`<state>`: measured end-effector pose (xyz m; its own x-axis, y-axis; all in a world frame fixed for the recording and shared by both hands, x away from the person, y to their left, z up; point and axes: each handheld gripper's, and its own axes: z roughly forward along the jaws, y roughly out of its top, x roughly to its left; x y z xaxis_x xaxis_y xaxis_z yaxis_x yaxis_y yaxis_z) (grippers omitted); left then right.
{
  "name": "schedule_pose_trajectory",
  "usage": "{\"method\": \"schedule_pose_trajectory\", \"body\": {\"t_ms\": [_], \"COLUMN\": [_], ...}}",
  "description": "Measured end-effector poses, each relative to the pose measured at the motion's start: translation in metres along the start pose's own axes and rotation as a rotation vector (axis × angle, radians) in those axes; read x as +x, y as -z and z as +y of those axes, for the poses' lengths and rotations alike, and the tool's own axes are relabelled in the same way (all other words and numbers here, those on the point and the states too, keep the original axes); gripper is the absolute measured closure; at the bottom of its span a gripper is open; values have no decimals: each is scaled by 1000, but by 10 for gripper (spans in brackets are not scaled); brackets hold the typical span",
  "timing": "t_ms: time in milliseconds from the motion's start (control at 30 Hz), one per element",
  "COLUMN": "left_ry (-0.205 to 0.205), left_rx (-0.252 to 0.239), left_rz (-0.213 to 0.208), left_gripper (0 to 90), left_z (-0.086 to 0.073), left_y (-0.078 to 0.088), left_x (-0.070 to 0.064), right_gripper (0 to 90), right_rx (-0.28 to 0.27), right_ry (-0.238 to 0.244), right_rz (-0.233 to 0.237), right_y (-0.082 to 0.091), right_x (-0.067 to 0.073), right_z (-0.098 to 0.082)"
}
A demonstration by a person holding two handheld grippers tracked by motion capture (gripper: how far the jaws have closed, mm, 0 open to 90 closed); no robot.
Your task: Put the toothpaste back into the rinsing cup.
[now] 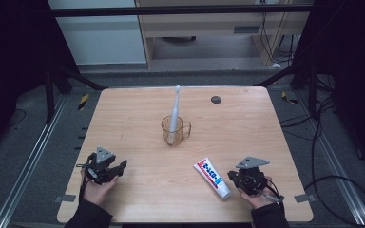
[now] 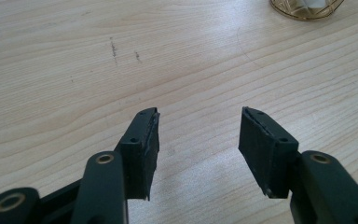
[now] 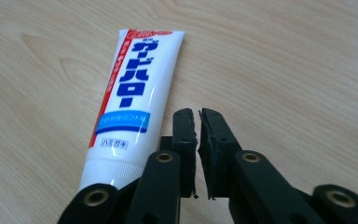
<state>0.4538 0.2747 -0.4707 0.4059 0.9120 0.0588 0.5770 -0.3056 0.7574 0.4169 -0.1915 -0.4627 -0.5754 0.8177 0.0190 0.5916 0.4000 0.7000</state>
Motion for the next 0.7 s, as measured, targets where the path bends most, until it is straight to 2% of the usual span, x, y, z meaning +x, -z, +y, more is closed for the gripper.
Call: {"method": "schedule_pose_trajectory", "body": {"t_ms": [67, 233, 433, 700], "left_ry": [0, 1, -2, -4], "left_rx": [0, 0, 2, 4], "left_rz": [0, 0, -1, -2], "left_gripper": [468, 463, 448, 442], "left_z": [0, 0, 0, 0], "left_y": [0, 0, 0, -1], "left_x": [0, 1, 0, 0], "right_gripper": [824, 732, 612, 523], "right_rx": [-6, -8, 10, 53], "right_ry": [0, -2, 11, 11], "right_rz": [-6, -1, 4, 8], "right_y": [1, 2, -2, -11], "right_x": [1, 5, 12, 18], "right_z": [5, 15, 24, 31]}}
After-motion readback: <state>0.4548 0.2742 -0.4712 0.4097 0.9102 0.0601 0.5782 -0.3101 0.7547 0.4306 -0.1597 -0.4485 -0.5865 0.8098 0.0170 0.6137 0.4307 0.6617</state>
